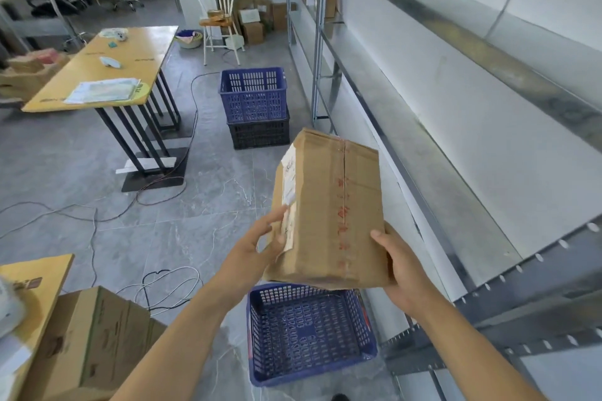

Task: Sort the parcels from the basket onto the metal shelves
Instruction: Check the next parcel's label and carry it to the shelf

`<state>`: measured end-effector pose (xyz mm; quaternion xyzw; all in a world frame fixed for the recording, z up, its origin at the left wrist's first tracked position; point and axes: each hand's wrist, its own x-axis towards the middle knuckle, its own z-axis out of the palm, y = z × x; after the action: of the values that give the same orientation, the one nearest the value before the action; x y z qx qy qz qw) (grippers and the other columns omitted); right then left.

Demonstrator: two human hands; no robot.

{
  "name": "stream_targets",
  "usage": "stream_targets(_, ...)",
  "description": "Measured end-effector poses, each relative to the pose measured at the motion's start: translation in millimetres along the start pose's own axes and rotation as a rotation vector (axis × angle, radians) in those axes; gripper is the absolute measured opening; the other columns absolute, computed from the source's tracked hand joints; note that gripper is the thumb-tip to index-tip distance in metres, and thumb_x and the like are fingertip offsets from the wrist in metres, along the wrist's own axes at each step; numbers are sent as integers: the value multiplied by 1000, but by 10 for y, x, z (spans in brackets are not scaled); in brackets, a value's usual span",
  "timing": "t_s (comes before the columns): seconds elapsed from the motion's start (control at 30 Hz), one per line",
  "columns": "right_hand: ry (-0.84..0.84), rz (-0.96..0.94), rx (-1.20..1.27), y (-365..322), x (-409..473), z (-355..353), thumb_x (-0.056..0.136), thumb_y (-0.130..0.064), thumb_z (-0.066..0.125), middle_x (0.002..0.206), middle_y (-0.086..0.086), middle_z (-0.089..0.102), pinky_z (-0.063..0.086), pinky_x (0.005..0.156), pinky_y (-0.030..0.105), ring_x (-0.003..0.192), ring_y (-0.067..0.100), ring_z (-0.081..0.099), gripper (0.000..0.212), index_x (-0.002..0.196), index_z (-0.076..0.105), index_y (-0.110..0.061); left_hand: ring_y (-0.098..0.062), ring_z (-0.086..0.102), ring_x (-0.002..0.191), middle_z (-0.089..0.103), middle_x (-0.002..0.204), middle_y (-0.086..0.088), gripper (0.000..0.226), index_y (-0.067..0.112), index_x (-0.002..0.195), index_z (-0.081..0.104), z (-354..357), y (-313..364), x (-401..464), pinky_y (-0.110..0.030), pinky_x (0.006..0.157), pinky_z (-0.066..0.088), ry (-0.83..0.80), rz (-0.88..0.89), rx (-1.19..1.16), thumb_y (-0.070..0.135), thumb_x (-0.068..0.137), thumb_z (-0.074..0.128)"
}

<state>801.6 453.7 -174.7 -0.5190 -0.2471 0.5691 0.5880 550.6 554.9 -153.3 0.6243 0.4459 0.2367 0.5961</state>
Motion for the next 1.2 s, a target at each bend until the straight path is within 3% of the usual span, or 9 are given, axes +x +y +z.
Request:
stream_targets(0.17,1,39,27,156,-36,-37,109,-16,46,141,5,69,64,87,42,127,30,68,45,149,52,-33,-19,43,144,46,155,12,127,69,142,27,-19,-68,-45,-55,119,36,-34,-66,-156,72,34,95)
stream_targets(0.27,2,29,-40,192,-62,-51,111,-18,43,142,-2,69,64,89,40,128,24,67,46,145,54,-46,-19,58,129,56,143,6,167,40,163,4,-86,-155,-71,-45,112,45,57,-131,-214,62,27,98)
stream_targets(0.43,51,-77,-580,180,-68,36,107,-52,39,139,-35,43,36,111,26,127,-14,47,31,128,48,-73,-5,75,100,73,127,9,113,38,133,58,-171,-279,-46,-24,76,62,89,-100,-199,53,31,104)
stream_targets(0.53,38,-103,-691,190,-66,61,103,-53,42,137,-31,48,39,106,20,124,-19,46,29,130,51,-59,-9,76,104,78,120,9,100,53,130,58,-157,-288,-42,-28,78,64,56,-97,-245,46,42,104)
stream_targets(0.67,44,-52,-655,182,-92,79,107,-49,40,135,-15,66,47,114,42,126,2,60,38,138,60,-40,-8,76,101,80,111,15,85,61,124,54,-142,-297,-66,-20,71,63,28,-88,-253,37,56,98)
stream_targets(0.83,71,28,-537,179,-79,92,109,-46,40,123,-21,73,48,114,48,124,3,63,27,123,63,-49,-14,69,122,71,134,16,85,63,145,40,-138,-276,-110,-40,89,63,-52,-161,-235,35,79,86)
stream_targets(0.93,104,38,-419,190,-35,60,107,-50,43,124,-5,74,47,114,54,124,14,65,35,125,66,-31,-11,69,121,59,140,35,81,77,145,20,-140,-241,-177,-42,69,64,-220,-223,-197,39,95,71)
stream_targets(1.0,111,25,-372,159,-7,50,98,-61,51,119,3,75,55,105,55,114,19,72,46,126,60,-25,-13,69,123,59,143,31,81,73,149,19,-142,-260,-167,-46,80,64,-218,-209,-206,34,98,69)
stream_targets(1.2,44,-7,-414,-143,116,-20,92,-60,63,114,-21,79,66,85,45,105,9,77,58,136,28,-72,-13,59,135,54,149,30,77,65,145,41,-283,-83,-76,-46,98,60,-174,-103,-125,36,85,81)
